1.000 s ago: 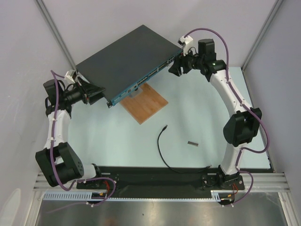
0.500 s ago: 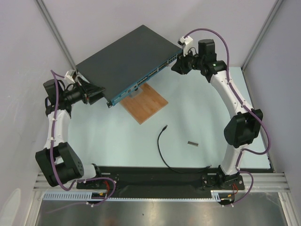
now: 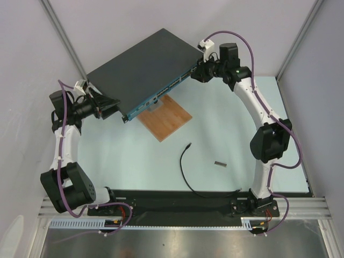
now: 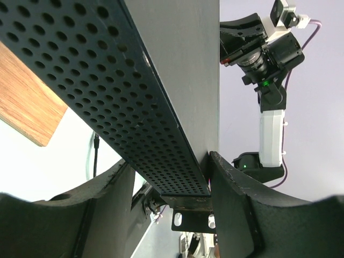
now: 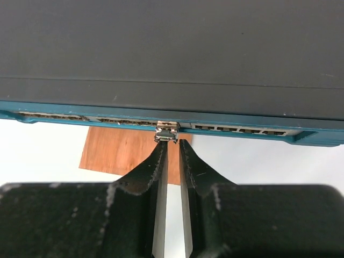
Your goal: Insert the plug into the switch port
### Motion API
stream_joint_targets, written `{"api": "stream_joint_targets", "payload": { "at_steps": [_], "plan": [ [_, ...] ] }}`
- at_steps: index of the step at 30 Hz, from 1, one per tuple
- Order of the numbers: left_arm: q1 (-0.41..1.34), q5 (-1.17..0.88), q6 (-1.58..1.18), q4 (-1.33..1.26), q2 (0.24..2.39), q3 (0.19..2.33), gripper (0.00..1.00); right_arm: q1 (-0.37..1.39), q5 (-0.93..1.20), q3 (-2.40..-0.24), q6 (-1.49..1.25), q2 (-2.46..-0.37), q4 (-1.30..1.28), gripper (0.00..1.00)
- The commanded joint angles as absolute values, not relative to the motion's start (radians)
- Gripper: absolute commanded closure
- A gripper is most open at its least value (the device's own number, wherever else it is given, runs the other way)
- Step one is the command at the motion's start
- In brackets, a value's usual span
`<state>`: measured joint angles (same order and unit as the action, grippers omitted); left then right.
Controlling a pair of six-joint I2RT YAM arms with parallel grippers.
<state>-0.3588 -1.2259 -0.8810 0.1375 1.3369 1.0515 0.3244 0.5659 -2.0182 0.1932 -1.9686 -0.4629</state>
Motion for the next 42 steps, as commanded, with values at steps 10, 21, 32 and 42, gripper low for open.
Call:
{"api": "stream_joint_targets", "payload": {
  "at_steps": [10, 21, 32, 42],
  "plan": [
    [-0.301, -1.112, -0.772, 0.061, 1.384, 1.097, 1.00, 0.353, 0.546, -2.167, 0.149, -2.043, -0.377, 0.87],
    [-0.301, -1.101, -0.739, 0.097, 1.397, 1.117, 1.00, 0.362, 0.549, -2.249, 0.130, -2.105, -0.353, 0.89],
    [-0.302, -1.091, -0.664, 0.176, 1.419, 1.160, 1.00, 0.339, 0.618, -2.270, 0.179, -2.115, -0.380, 0.92],
    [-0.304, -1.095, -0.644, 0.175, 1.434, 1.195, 0.98, 0.295, 0.655, -2.192, 0.333, -1.996, -0.539, 0.83]
  ]
}}
